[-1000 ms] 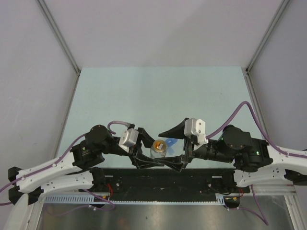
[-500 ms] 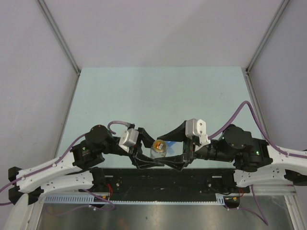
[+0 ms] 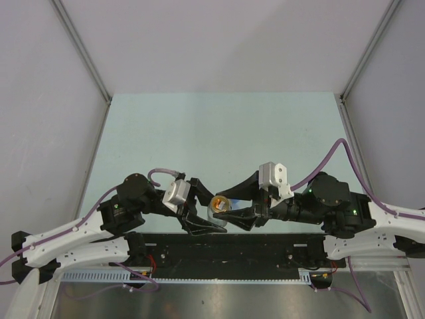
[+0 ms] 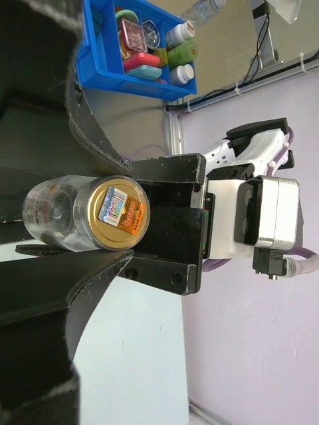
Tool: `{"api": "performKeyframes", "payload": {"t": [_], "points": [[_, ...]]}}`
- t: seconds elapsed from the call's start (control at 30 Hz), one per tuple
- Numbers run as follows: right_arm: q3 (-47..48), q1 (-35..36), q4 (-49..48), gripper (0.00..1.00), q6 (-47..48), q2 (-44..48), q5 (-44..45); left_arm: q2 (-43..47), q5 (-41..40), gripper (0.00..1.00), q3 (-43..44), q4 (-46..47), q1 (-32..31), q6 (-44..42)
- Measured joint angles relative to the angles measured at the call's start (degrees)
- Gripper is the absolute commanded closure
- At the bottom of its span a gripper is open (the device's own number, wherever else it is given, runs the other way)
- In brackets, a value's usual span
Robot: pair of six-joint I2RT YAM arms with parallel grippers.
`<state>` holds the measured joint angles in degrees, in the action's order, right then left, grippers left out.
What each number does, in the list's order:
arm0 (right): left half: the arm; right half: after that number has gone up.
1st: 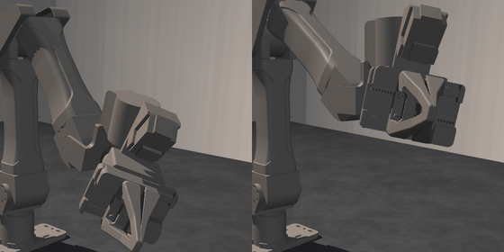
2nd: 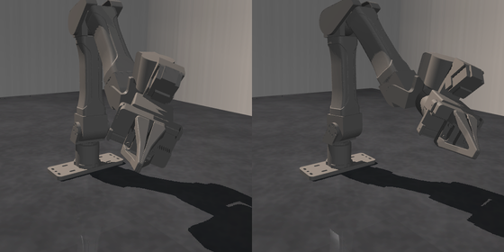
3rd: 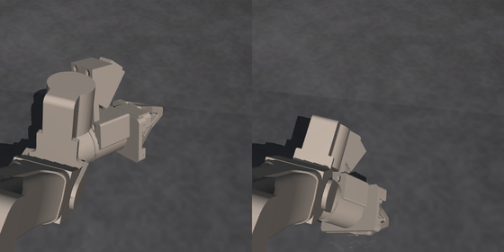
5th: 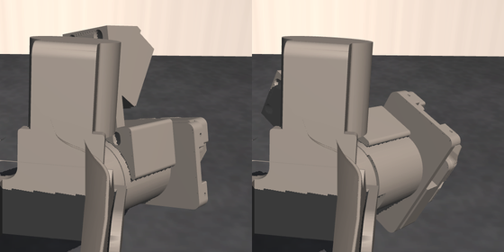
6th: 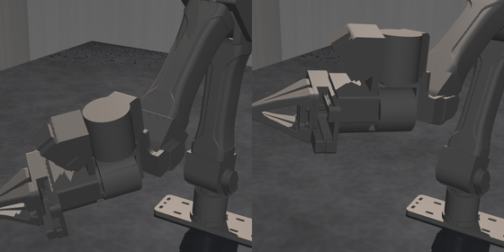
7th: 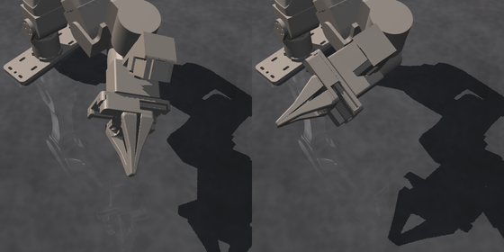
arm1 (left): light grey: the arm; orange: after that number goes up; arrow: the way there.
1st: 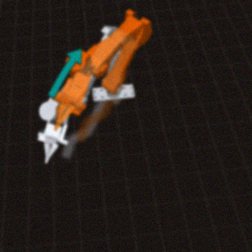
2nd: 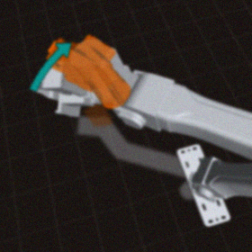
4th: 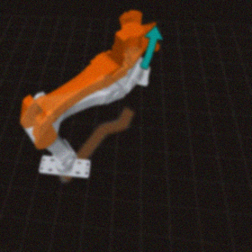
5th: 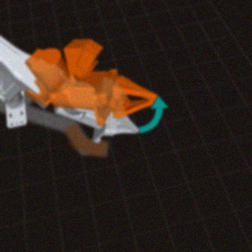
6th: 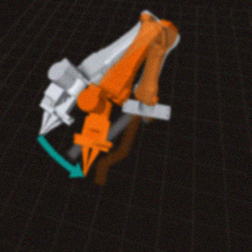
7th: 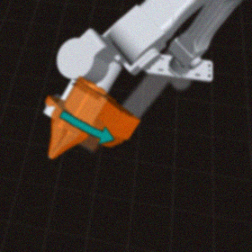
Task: Sort the pills into containers
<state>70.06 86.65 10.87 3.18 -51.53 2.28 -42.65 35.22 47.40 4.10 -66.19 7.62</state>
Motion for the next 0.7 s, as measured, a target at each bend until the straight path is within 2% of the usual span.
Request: {"api": "performKeyframes", "payload": {"t": [0.13, 0.17, 0.27, 0.5, 0.7], "points": [[-0.1, 0.0, -0.2, 0.83, -0.1, 0.0, 0.0, 0.0, 0.0, 1.0, 0.0, 0.1, 0.0, 0.1], [-0.2, 0.0, -0.3, 0.9, -0.2, 0.0, 0.0, 0.0, 0.0, 1.0, 0.0, 0.1, 0.0, 0.1], [-0.2, 0.0, -0.4, 1.0, -0.2, 0.0, 0.7, 0.1, -0.7, 1.0, 0.0, 0.1, 0.0, 0.1], [-0.2, 1.2, -2.0, 1.0, 0.6, -1.6, 9.6, 1.0, -7.9, 1.0, 0.0, -0.9, -0.2, -0.2], [-0.2, 1.1, -6.0, 1.0, 2.0, -5.0, 22.1, 1.0, -20.1, 1.0, 0.0, -2.0, -0.2, -2.7]]}}
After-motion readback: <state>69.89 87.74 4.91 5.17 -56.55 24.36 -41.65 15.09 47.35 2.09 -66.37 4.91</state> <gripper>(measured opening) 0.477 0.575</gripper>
